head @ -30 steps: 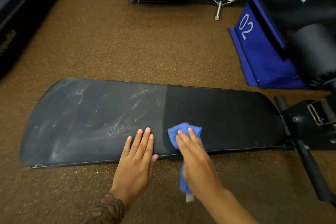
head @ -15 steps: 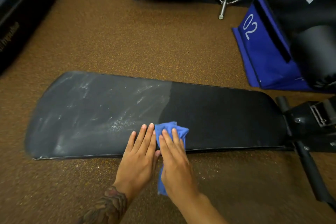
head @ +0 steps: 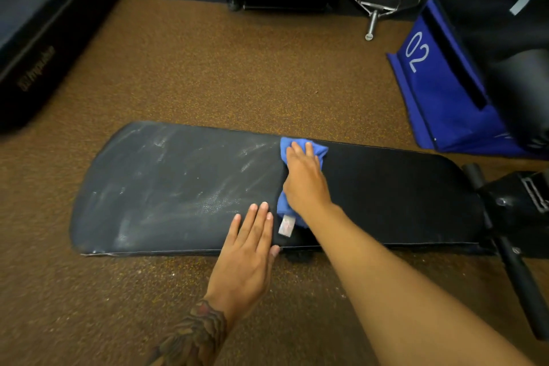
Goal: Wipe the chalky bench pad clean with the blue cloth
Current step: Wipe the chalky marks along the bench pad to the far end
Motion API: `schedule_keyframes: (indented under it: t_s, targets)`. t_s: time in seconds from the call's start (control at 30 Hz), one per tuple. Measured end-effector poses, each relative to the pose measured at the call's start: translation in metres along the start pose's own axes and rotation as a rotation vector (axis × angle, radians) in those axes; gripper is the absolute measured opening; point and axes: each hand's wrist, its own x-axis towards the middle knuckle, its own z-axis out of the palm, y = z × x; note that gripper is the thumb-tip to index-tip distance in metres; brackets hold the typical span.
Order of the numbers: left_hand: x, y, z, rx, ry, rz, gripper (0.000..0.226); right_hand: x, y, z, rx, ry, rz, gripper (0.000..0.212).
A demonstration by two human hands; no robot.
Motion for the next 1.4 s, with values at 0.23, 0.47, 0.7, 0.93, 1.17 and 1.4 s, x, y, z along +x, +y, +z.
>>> schedule_keyframes:
  t_s: [0.23, 0.47, 0.7, 0.93, 1.17, 1.4]
  targets:
    - [0.001, -0.001, 0.005, 0.006, 0.023, 0.007, 0.053, -0.054, 0.017, 0.009, 0.059, -0.055, -0.172, 0.069]
    - [0.000, -0.003, 0.009, 0.018, 0.008, 0.014, 0.054, 0.001, 0.032, 0.000, 0.019, 0.012, -0.026, 0.062]
    - [0.000, -0.003, 0.009, 0.028, -0.006, 0.005, 0.054, 0.048, 0.014, -0.001, 0.062, 0.040, 0.029, 0.031]
    - [0.000, -0.002, 0.008, 0.012, 0.006, 0.011, 0.053, -0.026, 0.051, -0.011, 0.079, 0.086, -0.038, 0.060]
    - [0.000, -0.001, 0.008, 0.011, -0.004, 0.002, 0.054, 0.033, 0.013, -0.016, 0.040, 0.024, 0.124, 0.037]
    - [0.000, -0.001, 0.008, 0.024, -0.011, -0.002, 0.054, 0.000, 0.023, 0.003, 0.059, -0.021, -0.213, 0.063]
